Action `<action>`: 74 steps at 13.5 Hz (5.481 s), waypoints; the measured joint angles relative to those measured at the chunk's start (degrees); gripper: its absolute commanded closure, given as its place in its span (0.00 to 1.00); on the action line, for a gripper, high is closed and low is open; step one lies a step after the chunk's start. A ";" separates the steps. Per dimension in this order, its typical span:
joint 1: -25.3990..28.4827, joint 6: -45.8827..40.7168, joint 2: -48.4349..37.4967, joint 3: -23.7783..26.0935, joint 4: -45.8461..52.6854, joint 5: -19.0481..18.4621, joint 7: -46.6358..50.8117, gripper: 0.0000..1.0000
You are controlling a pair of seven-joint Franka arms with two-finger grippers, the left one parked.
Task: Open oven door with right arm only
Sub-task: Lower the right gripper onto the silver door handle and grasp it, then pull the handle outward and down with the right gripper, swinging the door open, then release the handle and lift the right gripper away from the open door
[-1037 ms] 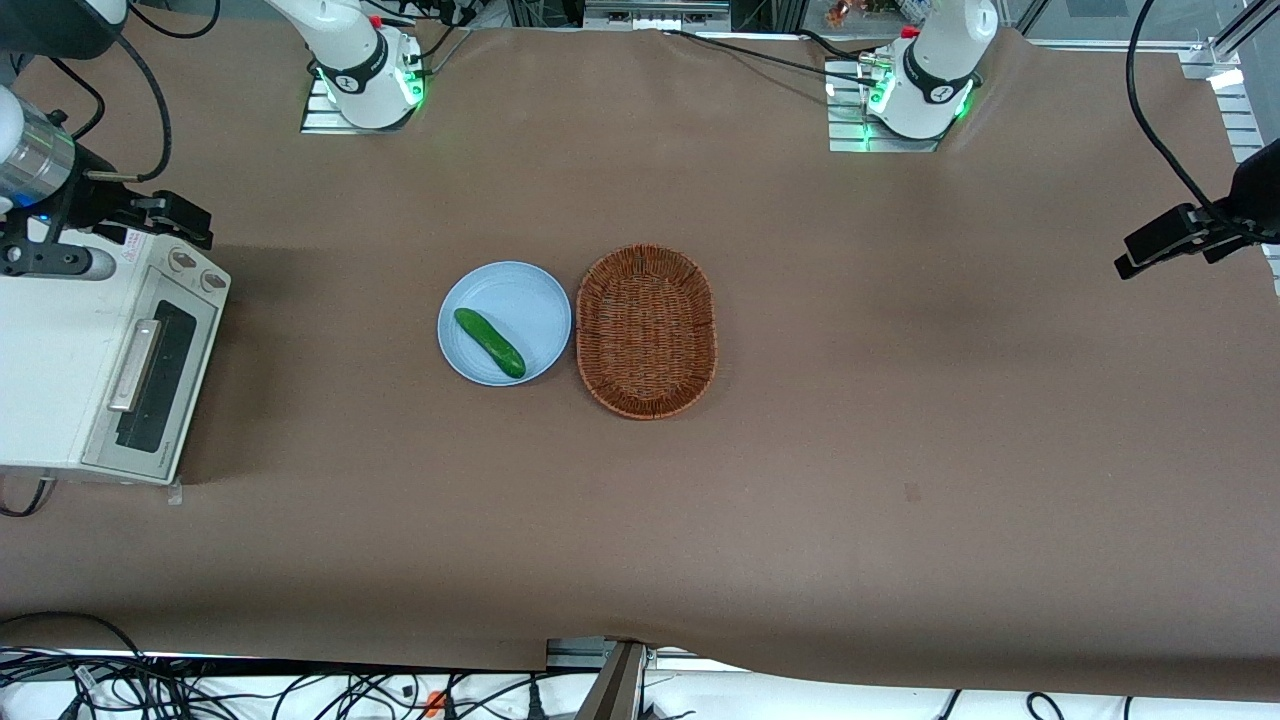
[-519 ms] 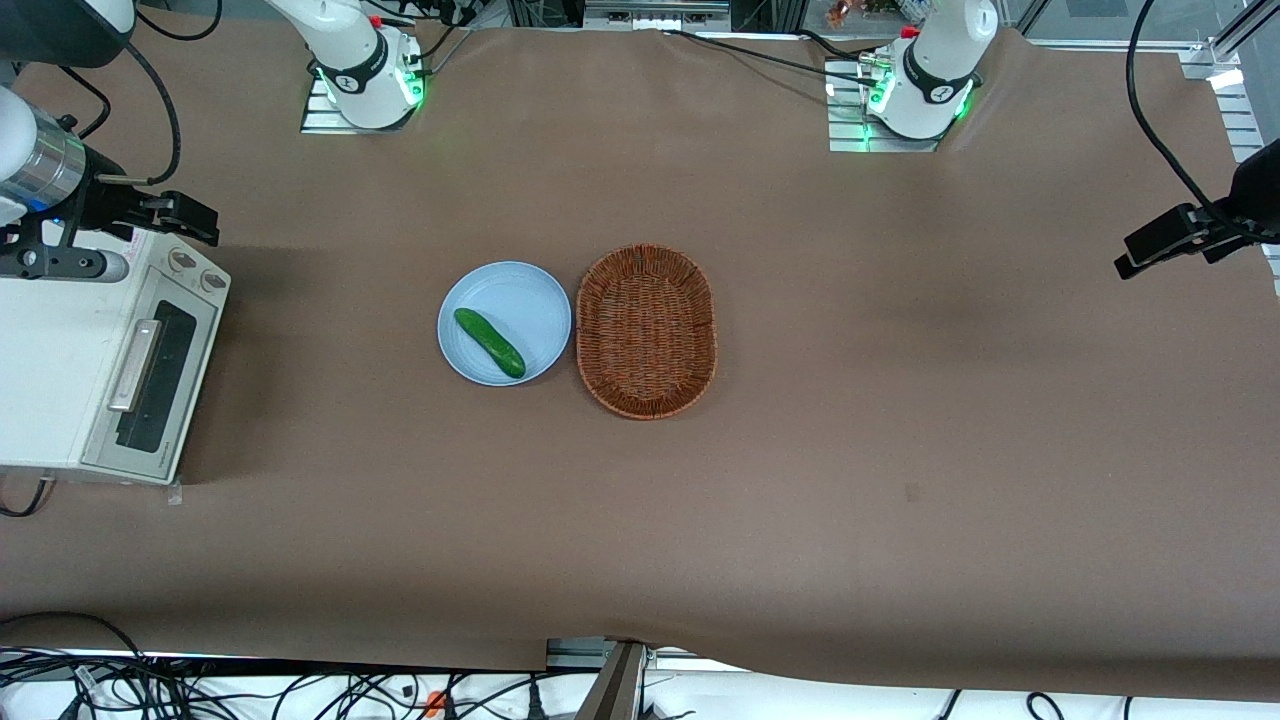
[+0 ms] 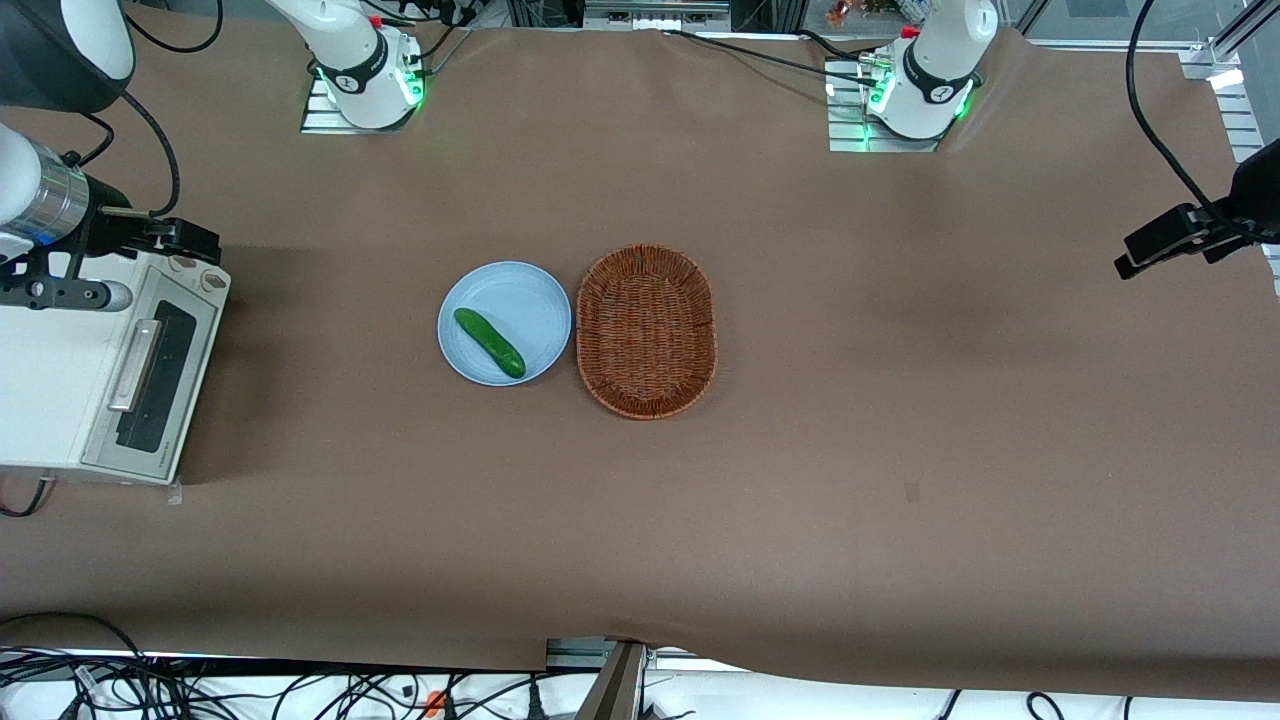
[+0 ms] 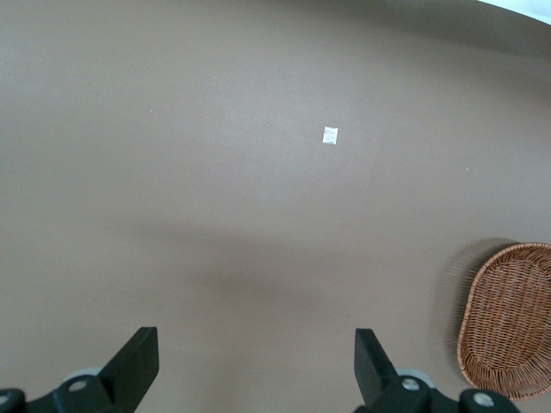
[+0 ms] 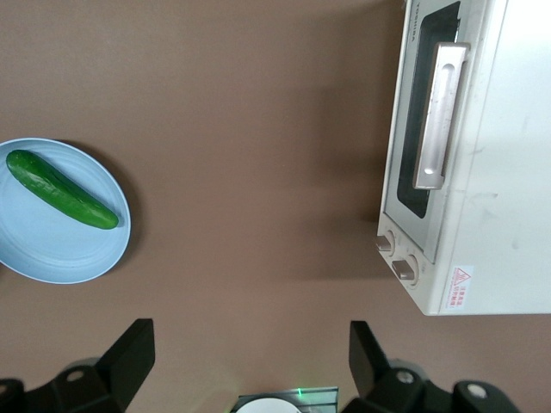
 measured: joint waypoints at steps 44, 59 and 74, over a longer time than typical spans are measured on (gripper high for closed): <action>1.26 20.29 23.59 -1.62 -0.41 -28.40 12.32 1.00; 2.09 34.18 35.44 0.17 -0.66 -20.76 14.00 1.00; 1.28 18.65 16.86 2.55 1.92 -2.85 2.59 0.00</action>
